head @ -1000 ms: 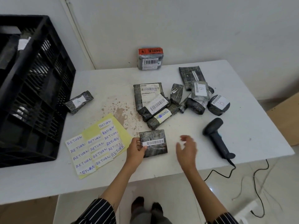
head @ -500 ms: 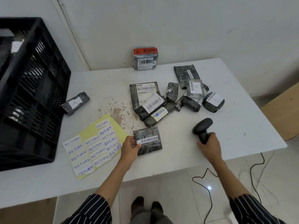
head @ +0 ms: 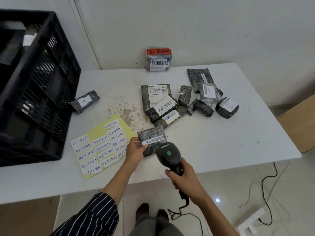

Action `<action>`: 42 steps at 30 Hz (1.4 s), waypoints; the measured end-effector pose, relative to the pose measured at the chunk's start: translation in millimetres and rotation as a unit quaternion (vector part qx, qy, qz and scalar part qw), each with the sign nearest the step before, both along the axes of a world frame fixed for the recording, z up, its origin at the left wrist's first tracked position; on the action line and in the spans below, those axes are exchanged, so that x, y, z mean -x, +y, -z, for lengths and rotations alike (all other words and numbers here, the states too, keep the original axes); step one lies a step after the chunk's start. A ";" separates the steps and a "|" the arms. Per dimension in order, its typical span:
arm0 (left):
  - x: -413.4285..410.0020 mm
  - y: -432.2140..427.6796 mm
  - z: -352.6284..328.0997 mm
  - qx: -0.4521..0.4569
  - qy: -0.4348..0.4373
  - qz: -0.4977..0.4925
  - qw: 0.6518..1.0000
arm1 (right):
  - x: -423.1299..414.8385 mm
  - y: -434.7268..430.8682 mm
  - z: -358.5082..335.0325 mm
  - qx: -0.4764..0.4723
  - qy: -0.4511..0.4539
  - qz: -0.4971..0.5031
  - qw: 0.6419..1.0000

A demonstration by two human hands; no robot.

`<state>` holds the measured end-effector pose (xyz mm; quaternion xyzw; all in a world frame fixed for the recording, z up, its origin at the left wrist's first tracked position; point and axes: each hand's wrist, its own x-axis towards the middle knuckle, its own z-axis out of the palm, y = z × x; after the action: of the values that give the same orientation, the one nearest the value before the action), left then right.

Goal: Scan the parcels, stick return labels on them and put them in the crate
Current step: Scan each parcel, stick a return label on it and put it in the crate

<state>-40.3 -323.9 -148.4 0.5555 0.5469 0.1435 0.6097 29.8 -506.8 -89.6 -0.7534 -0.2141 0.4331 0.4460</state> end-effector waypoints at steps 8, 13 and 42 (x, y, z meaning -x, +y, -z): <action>5.4 -0.1 -0.5 -0.001 0.007 -0.010 1.000 | 8.7 -4.1 -6.0 -0.012 0.014 -0.016 1.000; 5.7 0.6 -1.2 -0.006 0.008 -0.007 1.000 | 9.3 -4.0 -8.8 -0.013 0.010 -0.025 1.000; 24.4 -15.0 -1.7 -0.235 0.176 0.158 0.943 | -92.3 33.7 73.1 0.340 -0.464 -0.027 0.817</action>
<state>-64.7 -338.9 -146.8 0.7786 0.5015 0.0695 0.3708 122.2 -473.1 -162.6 -0.9627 -0.2551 0.0898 -0.0030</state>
